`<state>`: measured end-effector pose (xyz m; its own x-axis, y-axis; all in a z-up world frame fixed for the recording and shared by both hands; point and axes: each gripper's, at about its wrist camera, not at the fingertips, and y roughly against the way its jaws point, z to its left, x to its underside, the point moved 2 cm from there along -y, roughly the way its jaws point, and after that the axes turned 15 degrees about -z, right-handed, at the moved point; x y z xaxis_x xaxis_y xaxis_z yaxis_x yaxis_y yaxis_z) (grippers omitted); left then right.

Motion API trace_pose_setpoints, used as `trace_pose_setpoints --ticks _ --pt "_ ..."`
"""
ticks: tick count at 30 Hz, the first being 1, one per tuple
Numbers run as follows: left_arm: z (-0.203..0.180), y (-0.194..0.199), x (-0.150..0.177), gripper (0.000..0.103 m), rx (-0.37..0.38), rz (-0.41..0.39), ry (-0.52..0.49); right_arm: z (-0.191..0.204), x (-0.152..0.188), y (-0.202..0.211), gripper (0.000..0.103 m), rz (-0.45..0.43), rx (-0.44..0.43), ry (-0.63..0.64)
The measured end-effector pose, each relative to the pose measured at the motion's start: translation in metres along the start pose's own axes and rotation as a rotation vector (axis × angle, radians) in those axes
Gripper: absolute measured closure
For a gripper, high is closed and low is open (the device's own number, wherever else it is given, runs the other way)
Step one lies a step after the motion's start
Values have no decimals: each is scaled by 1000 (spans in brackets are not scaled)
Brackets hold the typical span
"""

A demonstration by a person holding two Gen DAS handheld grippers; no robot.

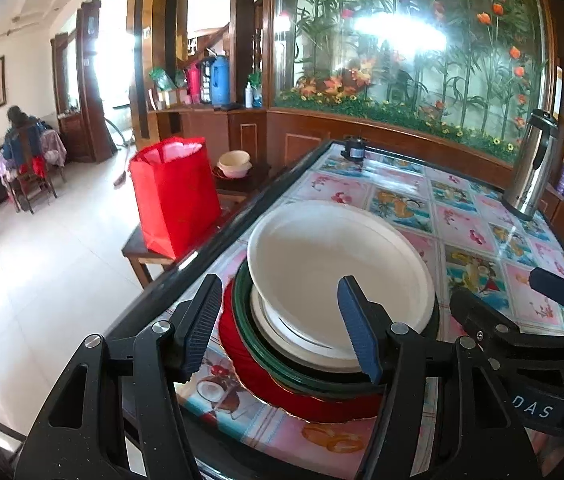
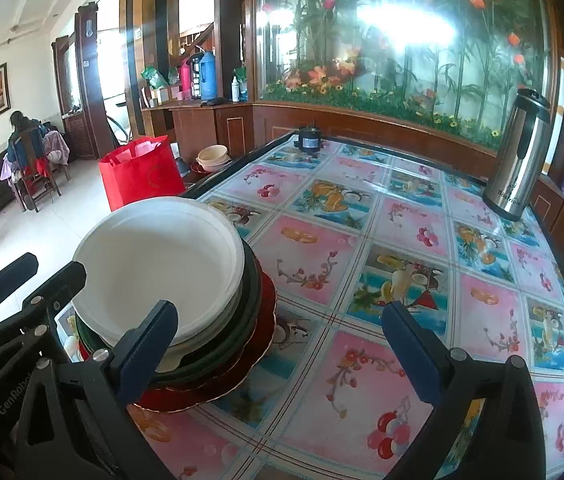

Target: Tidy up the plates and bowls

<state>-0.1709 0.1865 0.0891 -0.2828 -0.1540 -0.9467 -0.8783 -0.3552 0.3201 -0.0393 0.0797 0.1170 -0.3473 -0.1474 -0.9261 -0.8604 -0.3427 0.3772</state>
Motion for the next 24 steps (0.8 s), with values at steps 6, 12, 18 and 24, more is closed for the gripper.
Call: trace_pose_setpoints --ticks 6,12,18,24 --pt "0 3 1 40 -5 -6 -1 2 2 2 1 9 -12 2" --pt "-3 9 -1 29 -35 -50 -50 1 2 3 1 2 -12 -4" --pt "-4 4 -1 29 -8 -24 -51 -2 3 4 1 3 -7 -5" --pt "-5 4 -1 29 -5 -25 -57 -2 4 5 1 9 -13 0"
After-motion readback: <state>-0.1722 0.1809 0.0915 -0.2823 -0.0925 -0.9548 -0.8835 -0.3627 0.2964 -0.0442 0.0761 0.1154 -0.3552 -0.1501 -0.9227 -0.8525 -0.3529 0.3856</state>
